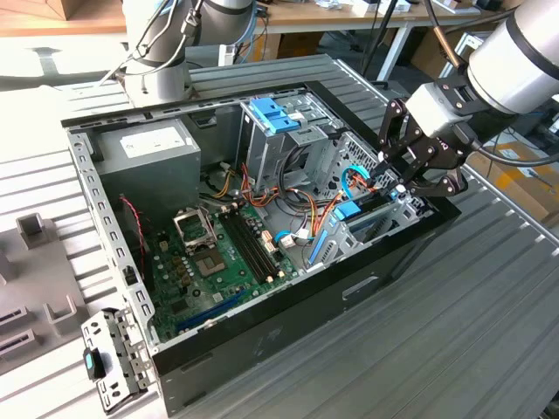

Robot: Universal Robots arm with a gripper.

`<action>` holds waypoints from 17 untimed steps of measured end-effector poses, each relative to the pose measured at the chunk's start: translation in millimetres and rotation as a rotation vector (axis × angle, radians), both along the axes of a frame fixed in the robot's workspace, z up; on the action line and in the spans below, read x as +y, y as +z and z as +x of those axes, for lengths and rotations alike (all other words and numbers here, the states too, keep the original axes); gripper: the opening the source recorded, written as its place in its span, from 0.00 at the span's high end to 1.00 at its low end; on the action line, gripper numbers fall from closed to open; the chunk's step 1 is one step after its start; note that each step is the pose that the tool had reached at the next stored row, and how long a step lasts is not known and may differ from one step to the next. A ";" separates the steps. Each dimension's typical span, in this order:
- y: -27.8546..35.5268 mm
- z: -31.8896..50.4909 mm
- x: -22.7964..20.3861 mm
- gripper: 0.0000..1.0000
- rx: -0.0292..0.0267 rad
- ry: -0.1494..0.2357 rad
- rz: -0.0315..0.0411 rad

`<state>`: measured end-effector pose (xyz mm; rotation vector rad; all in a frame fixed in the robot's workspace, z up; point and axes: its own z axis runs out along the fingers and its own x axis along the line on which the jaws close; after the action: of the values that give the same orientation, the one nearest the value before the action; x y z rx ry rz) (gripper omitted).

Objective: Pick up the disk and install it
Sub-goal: 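Insert the second disk wire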

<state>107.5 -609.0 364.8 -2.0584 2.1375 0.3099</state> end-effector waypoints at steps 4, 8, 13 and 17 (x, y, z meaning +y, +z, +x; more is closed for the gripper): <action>0.0 0.0 0.1 0.57 0.0000 0.000 -0.0001; 0.0 0.0 0.2 0.21 0.0000 0.000 0.0000; 0.0 0.0 0.2 0.09 0.0000 0.000 0.0000; 0.0 0.0 0.3 0.17 0.0000 0.000 -0.0001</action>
<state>107.6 -608.7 364.8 -2.0585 2.1375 0.3099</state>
